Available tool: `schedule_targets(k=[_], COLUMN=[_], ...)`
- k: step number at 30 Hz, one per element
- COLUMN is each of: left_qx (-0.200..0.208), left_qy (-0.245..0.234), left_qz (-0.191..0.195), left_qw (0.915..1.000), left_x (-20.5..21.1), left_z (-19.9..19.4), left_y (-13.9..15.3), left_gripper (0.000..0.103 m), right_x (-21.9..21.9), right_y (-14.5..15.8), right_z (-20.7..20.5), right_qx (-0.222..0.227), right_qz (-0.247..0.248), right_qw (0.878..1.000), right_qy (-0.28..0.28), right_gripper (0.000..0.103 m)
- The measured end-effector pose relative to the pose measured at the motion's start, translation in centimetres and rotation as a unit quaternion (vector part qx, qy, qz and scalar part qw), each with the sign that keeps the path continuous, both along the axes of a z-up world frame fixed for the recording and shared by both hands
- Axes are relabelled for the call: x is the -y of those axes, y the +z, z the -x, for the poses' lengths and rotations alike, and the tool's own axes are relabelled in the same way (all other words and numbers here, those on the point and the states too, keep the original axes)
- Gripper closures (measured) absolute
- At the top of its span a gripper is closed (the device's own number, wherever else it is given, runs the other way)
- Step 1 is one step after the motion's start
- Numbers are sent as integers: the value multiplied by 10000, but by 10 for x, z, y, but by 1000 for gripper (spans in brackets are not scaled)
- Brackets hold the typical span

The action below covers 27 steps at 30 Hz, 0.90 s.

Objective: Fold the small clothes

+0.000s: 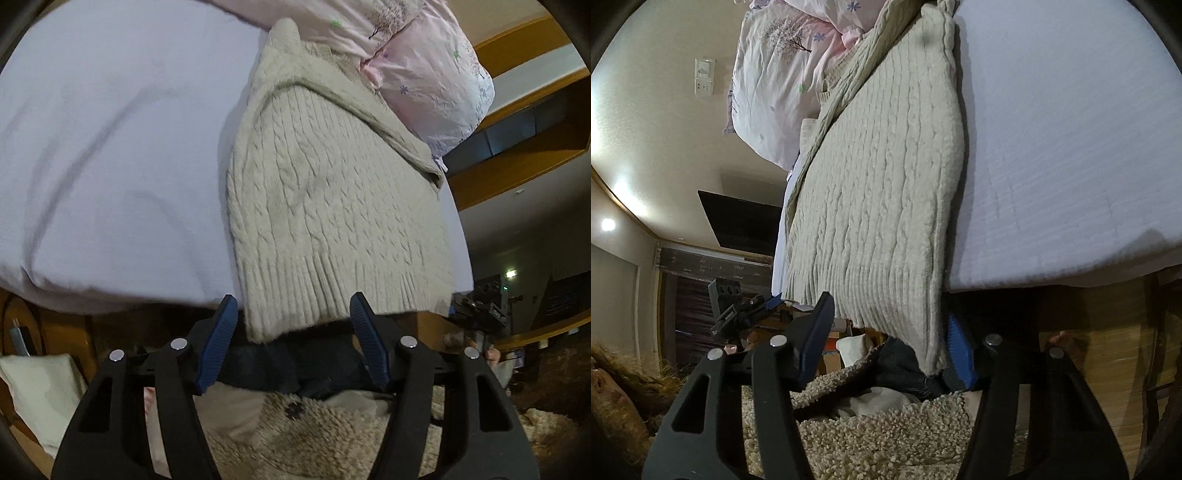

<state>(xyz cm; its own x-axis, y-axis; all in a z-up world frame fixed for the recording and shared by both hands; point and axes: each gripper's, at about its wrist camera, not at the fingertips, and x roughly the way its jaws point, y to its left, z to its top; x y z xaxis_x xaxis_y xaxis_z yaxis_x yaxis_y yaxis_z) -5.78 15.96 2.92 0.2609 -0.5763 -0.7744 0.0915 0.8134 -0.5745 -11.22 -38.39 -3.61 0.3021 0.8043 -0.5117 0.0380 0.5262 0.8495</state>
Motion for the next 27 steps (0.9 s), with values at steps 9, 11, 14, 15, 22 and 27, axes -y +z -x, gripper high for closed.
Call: schedule_targets(k=[9, 11, 14, 15, 22, 27], left_qx=[-546, -593, -651, -670, -738, -696], left_qy=[205, 215, 241, 269, 349, 347], left_qz=[291, 379, 546, 584, 932, 1067], left_qw=[9979, 9973, 9961, 9957, 9923, 9912], left_x=[-6, -6, -6, -7, -10, -7], left_z=[0, -2, -2, -2, -4, -6], left_y=[-14, -17, -19, -20, -24, -22], left_gripper=[39, 41, 46, 48, 60, 86], right_x=[-4, -4, -3, -2, 0, -1], right_y=[-10, -13, -16, -18, -22, -5], right_z=[-3, -2, -2, -3, 0, 3], right_qx=[-146, -166, -195, -219, -271, 155], right_qz=[-166, -174, -263, -289, -345, -394], right_qw=[9998, 9997, 9995, 9993, 9990, 9991], right_qy=[22, -6, -51, -70, -61, 10], right_gripper=[45, 45, 48, 50, 76, 95])
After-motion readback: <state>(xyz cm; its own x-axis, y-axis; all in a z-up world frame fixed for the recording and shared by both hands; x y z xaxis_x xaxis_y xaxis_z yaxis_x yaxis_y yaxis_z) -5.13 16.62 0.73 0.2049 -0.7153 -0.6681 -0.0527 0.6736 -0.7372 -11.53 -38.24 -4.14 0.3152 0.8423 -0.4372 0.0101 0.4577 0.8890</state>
